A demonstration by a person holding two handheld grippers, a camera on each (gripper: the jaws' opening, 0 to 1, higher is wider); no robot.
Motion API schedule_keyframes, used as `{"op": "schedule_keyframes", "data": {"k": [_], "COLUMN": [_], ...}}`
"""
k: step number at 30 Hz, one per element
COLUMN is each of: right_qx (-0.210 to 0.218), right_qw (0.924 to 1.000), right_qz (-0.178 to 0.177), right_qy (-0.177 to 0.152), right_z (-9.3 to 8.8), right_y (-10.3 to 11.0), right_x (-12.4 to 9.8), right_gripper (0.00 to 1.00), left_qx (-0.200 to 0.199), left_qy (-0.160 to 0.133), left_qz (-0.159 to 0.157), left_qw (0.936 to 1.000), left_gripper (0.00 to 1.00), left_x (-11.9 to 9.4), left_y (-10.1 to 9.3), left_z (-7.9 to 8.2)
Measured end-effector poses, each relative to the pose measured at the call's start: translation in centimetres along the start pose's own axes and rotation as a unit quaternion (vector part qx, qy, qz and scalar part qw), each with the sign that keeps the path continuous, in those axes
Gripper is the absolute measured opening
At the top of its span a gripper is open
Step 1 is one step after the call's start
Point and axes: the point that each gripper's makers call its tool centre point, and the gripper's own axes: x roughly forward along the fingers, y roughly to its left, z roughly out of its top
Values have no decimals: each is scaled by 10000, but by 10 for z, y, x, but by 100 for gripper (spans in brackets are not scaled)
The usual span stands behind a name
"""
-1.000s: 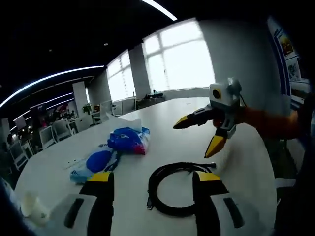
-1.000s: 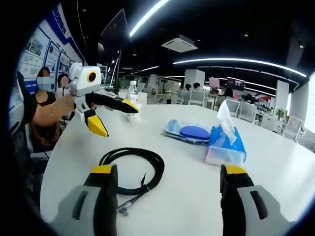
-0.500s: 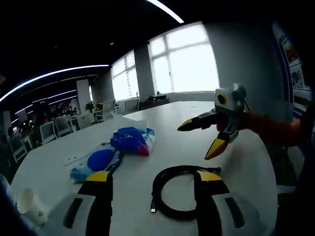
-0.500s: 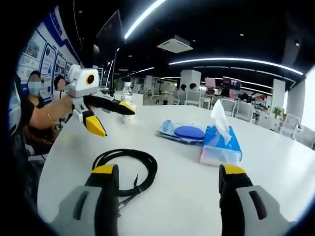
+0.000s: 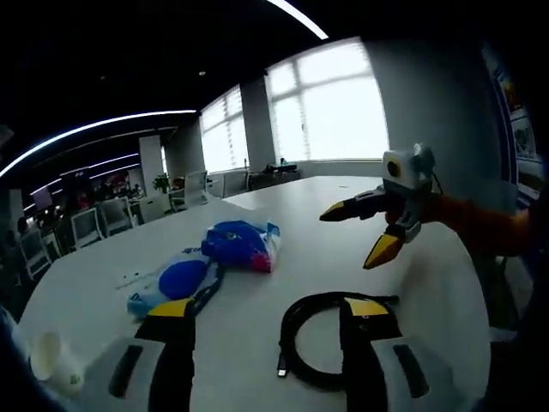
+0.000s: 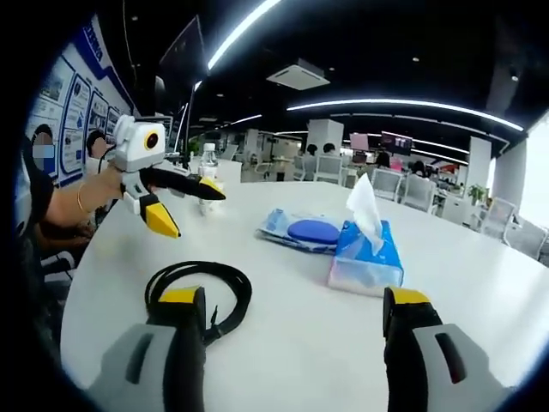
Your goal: Arrange the tabletop items into an orderly group along one side of the table until the central work area is clear of visible clutter.
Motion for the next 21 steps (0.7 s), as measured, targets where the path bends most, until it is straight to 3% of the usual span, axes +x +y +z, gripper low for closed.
{"op": "schedule_keyframes", "data": {"k": [10, 21], "right_qx": [5, -102], "right_qw": [9999, 9998], "right_qz": [-106, 3], "right_qy": [57, 174], "right_z": [1, -1], "right_y": [-22, -29], "right_x": [6, 16], "right_gripper": [84, 85], "left_qx": [-25, -13], "left_qy": [49, 74], "left_qz": [55, 168], "left_qw": [10000, 9998], "left_gripper": [74, 77], "left_x": [5, 12], "left_y": [7, 16], "left_z": [2, 4]}}
